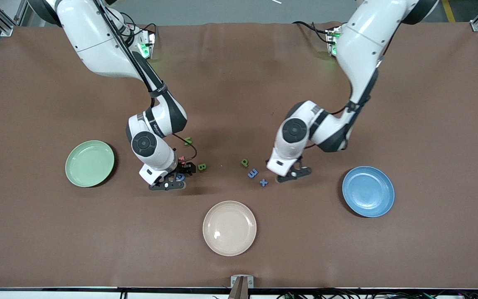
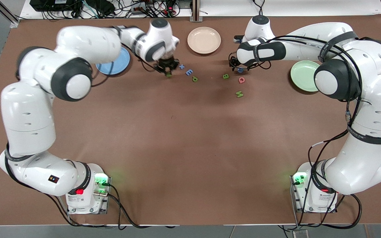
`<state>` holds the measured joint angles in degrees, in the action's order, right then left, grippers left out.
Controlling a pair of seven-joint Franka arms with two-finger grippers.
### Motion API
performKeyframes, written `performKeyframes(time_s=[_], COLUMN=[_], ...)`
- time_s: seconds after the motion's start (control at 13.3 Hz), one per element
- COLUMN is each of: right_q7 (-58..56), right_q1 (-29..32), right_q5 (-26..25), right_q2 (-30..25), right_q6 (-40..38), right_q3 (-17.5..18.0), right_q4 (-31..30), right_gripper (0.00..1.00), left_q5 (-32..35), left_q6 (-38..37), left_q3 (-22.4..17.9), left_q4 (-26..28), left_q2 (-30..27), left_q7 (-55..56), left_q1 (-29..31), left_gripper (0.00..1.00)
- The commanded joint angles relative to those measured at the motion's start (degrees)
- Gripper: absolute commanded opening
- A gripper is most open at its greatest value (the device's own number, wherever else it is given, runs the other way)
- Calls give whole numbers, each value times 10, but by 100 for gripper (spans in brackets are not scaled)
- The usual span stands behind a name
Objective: Sort upper and lower case letters into plates
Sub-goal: 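Grasp the green u with the left gripper while the right gripper grasps the G, then drop the u onto the blue plate while the right gripper carries the G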
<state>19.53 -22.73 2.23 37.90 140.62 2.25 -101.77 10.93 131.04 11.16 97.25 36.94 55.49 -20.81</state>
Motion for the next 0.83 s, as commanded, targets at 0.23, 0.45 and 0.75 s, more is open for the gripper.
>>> performKeyframes(time_s=[0.23, 0.45, 0.75], right_q7=[-4, -5, -5], right_q1=[8, 8, 8], right_q5=[-5, -5, -5], right_q2=[17, 17, 19], right_q6=[-3, -3, -3], right_q3=[2, 2, 0], right_q4=[18, 18, 18], right_gripper=[70, 60, 43], left_q5=[10, 11, 11], left_q6=[-81, -61, -19], left_q3=[4, 4, -2], left_q4=[15, 10, 5], left_q2=[-75, -65, -23], left_q7=[0, -4, 1], left_q1=[139, 216, 255], left_gripper=[0, 0, 8])
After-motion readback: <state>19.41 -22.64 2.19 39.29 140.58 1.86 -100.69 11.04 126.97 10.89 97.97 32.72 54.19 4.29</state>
